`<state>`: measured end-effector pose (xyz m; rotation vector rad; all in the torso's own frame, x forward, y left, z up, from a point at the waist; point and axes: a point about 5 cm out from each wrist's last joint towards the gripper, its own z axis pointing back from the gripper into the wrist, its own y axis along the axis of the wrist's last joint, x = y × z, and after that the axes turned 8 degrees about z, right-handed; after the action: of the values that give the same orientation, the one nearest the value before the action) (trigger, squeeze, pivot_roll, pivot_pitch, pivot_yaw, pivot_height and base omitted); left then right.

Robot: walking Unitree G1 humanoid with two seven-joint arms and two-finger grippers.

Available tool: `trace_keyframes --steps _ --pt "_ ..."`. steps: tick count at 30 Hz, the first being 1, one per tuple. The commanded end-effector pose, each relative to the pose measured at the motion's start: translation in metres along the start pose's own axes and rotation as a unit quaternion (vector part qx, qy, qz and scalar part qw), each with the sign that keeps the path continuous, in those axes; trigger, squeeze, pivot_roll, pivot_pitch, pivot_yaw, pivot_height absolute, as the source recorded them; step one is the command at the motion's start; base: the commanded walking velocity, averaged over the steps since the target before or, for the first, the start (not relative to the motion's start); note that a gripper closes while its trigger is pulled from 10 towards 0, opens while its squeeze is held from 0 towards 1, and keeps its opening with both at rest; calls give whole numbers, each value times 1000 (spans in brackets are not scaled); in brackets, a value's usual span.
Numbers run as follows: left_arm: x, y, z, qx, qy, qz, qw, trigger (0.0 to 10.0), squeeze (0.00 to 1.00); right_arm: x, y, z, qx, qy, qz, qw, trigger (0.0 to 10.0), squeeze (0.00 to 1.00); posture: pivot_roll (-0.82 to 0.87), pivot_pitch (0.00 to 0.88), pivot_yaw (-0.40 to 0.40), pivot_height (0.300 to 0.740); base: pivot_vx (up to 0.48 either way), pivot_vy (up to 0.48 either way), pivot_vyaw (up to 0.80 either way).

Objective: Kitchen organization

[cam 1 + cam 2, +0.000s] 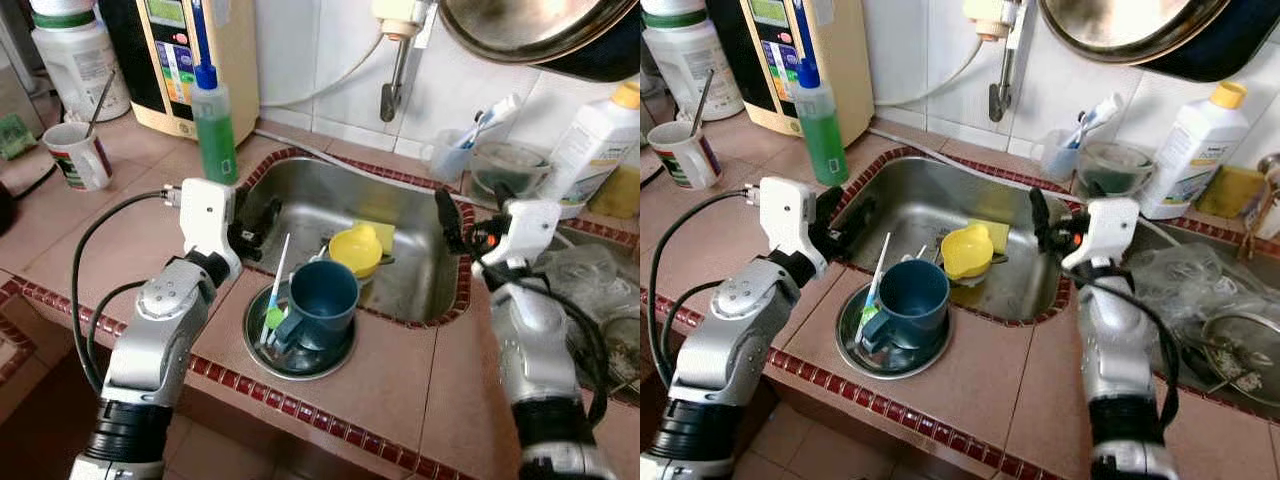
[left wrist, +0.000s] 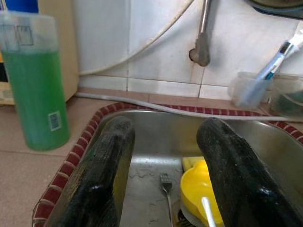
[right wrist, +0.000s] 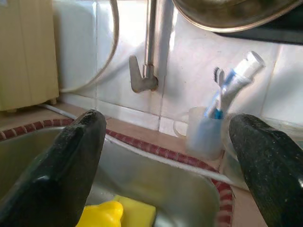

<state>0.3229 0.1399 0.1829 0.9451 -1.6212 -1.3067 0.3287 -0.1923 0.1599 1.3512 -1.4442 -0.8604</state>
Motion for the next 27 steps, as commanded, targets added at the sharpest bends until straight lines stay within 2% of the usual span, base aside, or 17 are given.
trace_keyframes --steps 1,2,3,4,5,9,13,22,27 --pt "-3 0 -2 7 9 0 1000 10000 0 1 5 6 6 -14 18 1000 10000 1000 -63 0 -18 740 0 0 0" --pt "-4 0 -2 8 10 1 1000 10000 0 0 5 8 5 -17 22 1000 10000 1000 -65 0 -17 740 0 0 0" --pt "-6 0 -2 8 13 6 1000 10000 0 1 5 11 3 -22 28 999 10000 86 -67 0 -15 740 0 0 0" --pt "-7 0 -2 7 14 9 1000 10000 0 1 5 12 1 -26 31 999 10000 86 -67 0 -15 740 0 0 0" --pt "-9 0 -2 10 16 7 1000 10000 0 2 5 14 0 -31 31 999 10000 0 -68 0 -14 740 0 0 0" --pt "-13 -2 -1 15 23 -3 1000 10000 0 3 8 19 1 -44 30 999 10000 0 -70 0 -10 740 0 0 0" --pt "-16 -5 -1 15 37 12 999 10000 0 1 8 20 -7 -49 33 998 10000 0 -71 0 -8 740 0 0 0" --pt "-15 -5 -3 14 26 9 1000 10000 0 -2 9 19 -15 -47 38 998 10000 0 -69 0 -9 740 0 0 0" --pt "-13 -5 -3 9 9 4 1000 10000 0 -2 9 19 -18 -46 41 998 10000 0 -65 0 -13 740 -253 0 0"
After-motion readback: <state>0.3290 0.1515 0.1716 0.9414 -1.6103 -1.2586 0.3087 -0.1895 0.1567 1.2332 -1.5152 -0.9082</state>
